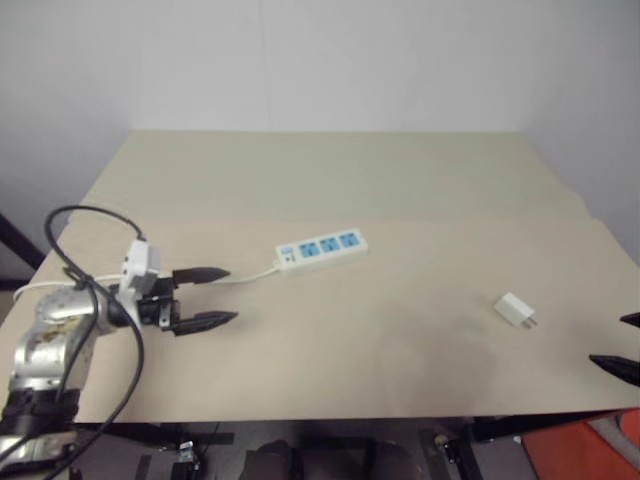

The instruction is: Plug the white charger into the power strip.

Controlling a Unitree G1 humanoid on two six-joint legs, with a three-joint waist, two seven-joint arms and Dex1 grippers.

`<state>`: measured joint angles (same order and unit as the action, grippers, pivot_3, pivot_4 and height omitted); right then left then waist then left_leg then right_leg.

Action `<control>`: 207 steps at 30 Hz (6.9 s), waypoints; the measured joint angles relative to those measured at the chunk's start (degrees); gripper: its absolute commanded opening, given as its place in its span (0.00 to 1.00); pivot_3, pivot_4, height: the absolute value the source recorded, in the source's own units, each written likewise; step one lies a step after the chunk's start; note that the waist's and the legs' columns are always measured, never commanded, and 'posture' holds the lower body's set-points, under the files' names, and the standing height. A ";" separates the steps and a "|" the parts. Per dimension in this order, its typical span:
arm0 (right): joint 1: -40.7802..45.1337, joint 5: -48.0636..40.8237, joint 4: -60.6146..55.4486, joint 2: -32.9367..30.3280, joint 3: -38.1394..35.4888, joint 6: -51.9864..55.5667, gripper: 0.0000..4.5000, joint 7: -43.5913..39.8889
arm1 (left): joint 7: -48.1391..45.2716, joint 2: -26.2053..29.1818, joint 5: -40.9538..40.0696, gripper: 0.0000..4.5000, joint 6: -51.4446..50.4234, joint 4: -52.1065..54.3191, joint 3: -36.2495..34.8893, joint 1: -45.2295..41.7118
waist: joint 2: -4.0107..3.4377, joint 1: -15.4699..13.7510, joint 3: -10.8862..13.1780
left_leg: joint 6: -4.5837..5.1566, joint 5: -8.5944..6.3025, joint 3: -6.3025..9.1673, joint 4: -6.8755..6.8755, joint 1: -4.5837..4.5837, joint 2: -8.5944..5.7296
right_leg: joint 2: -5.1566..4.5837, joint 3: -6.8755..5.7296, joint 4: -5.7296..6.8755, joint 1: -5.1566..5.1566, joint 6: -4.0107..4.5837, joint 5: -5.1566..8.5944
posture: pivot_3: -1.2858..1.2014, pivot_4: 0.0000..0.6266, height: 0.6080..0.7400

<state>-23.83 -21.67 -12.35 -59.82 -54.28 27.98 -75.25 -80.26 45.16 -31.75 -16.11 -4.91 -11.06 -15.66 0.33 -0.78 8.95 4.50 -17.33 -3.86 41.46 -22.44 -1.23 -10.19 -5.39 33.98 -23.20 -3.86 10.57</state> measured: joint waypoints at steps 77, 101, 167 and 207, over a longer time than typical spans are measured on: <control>3.37 -16.00 -39.37 10.59 13.10 15.90 1.00 32.76 | 17.34 -25.21 32.90 0.73 38.06 -70.62 8.88 -41.36 | 0.74 -1.60 0.41 | 0.30 -0.10 0.18 0.42 -0.49 -0.16 | -0.05 -0.33 0.06 -0.02 -0.20 -0.19 | 0.52 0.24 1.00; 5.45 -15.58 -38.01 10.57 18.00 15.98 1.00 34.77 | -2.43 -18.26 25.02 0.73 29.55 -40.58 10.63 -23.63 | 0.71 0.07 0.40 | 0.25 -0.08 0.15 0.39 -0.45 -0.11 | -0.02 -0.22 0.07 -0.09 -0.17 -0.18 | 0.52 0.24 1.00; 2.03 -15.64 -38.36 11.84 17.12 13.90 1.00 33.37 | -4.38 -25.84 22.65 0.98 48.47 -65.23 6.99 -33.92 | 0.73 -0.73 0.40 | 0.31 -0.11 0.15 0.41 -0.45 -0.15 | -0.04 -0.25 0.04 -0.05 -0.18 -0.19 | 0.52 0.24 1.00; 3.84 -10.09 -20.76 -5.10 14.69 19.59 1.00 24.90 | -11.34 -25.62 22.54 0.72 45.87 -58.83 7.71 -31.15 | 0.73 -1.30 0.40 | 0.41 -0.17 0.14 0.45 -0.49 -0.15 | -0.10 -0.24 -0.01 -0.09 -0.18 -0.19 | 0.52 0.24 1.00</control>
<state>-19.99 -31.75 -33.11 -64.93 -39.59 47.58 -50.36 -91.60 19.54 -9.21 29.76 -63.75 -3.35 -46.81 1.06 -2.08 9.35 4.91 -17.49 -3.72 41.91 -22.93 -1.38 -10.29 -5.63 33.96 -23.29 -4.04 10.38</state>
